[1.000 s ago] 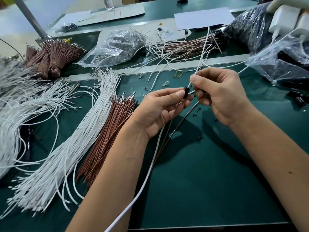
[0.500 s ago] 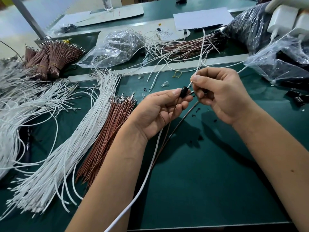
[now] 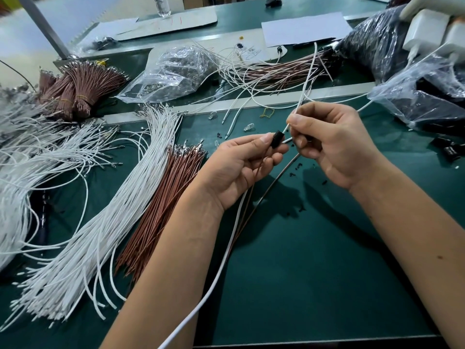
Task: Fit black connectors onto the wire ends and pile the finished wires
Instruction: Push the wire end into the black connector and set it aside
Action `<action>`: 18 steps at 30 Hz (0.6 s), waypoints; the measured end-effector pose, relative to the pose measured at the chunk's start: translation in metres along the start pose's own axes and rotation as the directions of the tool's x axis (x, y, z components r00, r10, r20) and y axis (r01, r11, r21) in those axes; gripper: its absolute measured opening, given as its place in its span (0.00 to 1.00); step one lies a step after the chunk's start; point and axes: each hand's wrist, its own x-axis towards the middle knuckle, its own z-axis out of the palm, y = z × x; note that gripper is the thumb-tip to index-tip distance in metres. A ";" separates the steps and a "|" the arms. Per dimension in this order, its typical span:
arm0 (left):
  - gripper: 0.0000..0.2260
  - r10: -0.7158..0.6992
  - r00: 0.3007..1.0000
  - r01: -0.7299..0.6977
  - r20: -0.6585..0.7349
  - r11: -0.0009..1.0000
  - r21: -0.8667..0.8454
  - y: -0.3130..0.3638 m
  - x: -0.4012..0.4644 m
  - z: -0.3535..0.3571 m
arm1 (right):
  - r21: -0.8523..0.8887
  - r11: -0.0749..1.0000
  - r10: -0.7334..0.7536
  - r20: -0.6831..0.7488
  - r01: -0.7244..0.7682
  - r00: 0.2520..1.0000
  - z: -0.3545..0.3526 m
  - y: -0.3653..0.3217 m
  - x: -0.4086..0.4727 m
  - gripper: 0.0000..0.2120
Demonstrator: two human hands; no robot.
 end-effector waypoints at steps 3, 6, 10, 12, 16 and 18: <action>0.07 -0.004 1.000 0.004 0.004 1.000 0.017 -0.001 0.001 0.000 | 0.004 1.000 0.001 -0.004 -0.001 1.000 0.000 0.001 0.000 0.05; 0.07 -0.001 1.000 0.001 0.002 1.000 0.014 -0.001 0.000 0.000 | -0.001 1.000 0.006 -0.015 -0.006 1.000 0.001 0.002 0.000 0.05; 0.09 0.004 1.000 -0.004 -0.001 1.000 0.005 -0.001 0.000 0.000 | 0.026 1.000 0.004 -0.026 -0.003 1.000 0.000 0.001 0.001 0.05; 0.09 0.007 1.000 -0.007 -0.003 1.000 0.013 -0.001 0.000 0.000 | 0.031 0.999 0.008 -0.024 -0.008 1.000 0.001 0.002 0.000 0.05; 0.08 0.013 1.000 -0.013 -0.008 1.000 0.027 -0.001 0.000 0.001 | 0.025 1.000 0.017 -0.022 -0.017 1.000 0.003 0.002 -0.001 0.05; 0.06 0.018 0.999 -0.018 -0.028 1.000 0.006 -0.001 0.000 0.001 | 0.015 1.000 0.021 -0.018 -0.021 1.000 0.001 0.001 0.000 0.05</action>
